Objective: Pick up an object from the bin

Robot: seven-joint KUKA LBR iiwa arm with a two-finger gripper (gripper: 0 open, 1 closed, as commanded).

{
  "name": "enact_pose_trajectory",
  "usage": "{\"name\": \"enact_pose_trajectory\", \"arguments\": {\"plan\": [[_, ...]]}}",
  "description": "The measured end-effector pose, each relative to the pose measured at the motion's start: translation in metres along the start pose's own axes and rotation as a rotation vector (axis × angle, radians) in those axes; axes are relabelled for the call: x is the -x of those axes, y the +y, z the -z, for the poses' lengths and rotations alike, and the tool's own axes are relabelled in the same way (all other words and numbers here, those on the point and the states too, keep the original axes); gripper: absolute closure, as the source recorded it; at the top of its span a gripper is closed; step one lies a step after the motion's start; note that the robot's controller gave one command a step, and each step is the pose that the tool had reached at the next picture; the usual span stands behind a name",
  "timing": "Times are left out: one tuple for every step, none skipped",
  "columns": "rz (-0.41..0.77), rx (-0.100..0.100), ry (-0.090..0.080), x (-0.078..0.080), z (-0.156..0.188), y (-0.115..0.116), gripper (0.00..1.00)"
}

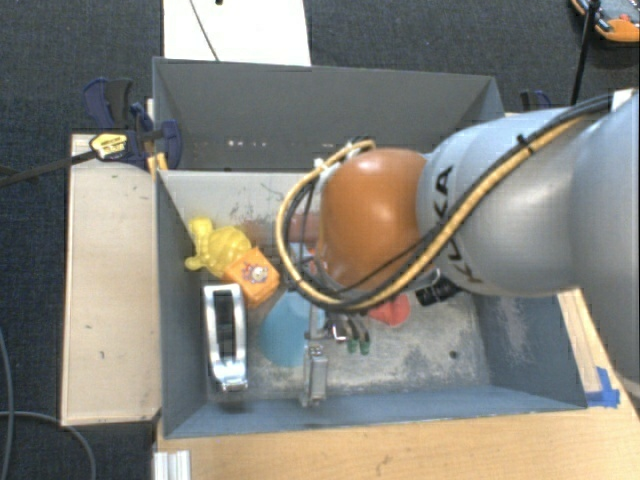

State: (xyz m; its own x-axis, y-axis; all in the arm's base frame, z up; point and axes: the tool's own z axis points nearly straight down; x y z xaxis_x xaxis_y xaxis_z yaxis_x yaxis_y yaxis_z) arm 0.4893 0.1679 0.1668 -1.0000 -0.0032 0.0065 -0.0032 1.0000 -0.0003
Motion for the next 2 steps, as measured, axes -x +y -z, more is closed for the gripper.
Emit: {"name": "enact_pose_trajectory", "arguments": {"plan": [[-0.006,0.002,-0.008,0.002,0.004,-0.001,0.0],[-0.047,0.001,-0.004,0.021,0.06,-0.01,0.0]]}}
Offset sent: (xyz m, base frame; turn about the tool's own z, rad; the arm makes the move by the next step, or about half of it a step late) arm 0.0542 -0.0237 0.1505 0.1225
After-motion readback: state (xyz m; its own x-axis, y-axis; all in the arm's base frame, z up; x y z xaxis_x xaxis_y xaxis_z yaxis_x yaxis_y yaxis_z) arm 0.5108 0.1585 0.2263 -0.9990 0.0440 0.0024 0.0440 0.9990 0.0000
